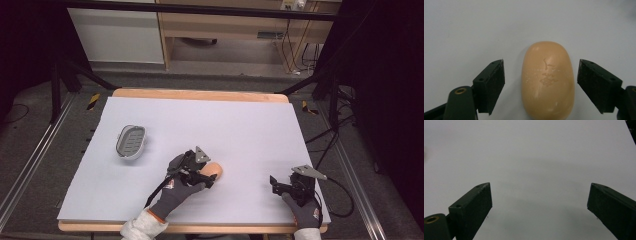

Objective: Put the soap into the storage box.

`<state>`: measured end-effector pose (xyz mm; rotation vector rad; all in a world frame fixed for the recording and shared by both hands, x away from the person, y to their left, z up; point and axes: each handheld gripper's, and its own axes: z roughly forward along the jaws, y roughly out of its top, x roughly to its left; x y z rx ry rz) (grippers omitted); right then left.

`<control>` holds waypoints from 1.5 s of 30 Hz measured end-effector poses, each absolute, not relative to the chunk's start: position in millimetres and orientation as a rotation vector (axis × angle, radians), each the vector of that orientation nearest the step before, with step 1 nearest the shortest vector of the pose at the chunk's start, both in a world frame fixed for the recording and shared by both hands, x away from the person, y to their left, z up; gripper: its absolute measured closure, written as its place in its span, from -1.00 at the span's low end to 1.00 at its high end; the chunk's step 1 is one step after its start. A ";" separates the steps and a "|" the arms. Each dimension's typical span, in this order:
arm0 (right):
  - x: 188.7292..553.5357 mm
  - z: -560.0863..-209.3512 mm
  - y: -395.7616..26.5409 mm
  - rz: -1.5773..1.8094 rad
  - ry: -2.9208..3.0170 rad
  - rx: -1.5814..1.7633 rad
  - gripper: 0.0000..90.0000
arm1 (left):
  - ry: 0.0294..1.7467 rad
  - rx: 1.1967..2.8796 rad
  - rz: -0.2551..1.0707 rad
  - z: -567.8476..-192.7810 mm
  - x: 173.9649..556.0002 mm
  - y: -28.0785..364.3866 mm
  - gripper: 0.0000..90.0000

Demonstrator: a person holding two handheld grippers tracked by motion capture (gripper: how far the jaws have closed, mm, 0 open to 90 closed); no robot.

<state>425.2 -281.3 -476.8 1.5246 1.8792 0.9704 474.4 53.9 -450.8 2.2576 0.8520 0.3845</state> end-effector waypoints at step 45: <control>426.7 -477.8 -280.5 0.965 1.895 1.531 -0.87 | 0.872 2.342 0.325 -471.1 481.0 39.2 -0.30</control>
